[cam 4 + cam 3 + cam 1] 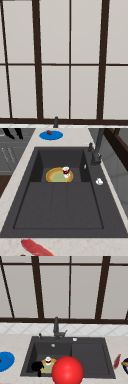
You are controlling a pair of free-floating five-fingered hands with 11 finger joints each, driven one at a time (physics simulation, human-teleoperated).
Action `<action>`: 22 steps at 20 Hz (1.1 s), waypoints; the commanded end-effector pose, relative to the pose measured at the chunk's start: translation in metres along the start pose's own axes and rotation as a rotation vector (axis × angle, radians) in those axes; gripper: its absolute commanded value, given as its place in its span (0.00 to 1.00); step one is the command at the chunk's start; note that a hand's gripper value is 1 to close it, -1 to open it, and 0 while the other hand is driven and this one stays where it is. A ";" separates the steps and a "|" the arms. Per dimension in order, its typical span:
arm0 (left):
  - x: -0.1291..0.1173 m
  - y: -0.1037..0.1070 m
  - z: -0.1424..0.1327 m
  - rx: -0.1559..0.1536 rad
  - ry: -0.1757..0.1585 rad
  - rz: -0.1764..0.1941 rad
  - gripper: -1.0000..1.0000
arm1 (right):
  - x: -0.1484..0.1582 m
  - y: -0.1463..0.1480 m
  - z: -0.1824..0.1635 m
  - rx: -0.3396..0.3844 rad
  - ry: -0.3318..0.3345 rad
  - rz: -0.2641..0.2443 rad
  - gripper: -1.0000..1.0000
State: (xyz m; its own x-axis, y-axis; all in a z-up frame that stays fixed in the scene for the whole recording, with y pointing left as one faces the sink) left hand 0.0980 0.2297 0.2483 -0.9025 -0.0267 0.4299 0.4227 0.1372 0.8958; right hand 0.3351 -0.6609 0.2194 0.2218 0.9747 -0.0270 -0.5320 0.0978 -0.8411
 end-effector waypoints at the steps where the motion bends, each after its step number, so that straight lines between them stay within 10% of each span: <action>1: 0.000 0.000 0.000 0.000 0.000 0.000 0.50 | 0.007 -0.023 0.016 -0.055 0.011 -0.017 1.00; 22: 0.000 0.000 0.000 0.000 0.000 0.000 0.50 | 0.134 -0.098 0.097 -0.207 0.035 0.003 1.00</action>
State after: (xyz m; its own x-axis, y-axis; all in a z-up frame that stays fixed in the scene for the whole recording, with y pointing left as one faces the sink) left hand 0.0980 0.2297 0.2483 -0.9025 -0.0267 0.4299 0.4227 0.1372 0.8958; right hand 0.3378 -0.5419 0.3390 0.2500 0.9664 -0.0594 -0.4039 0.0483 -0.9135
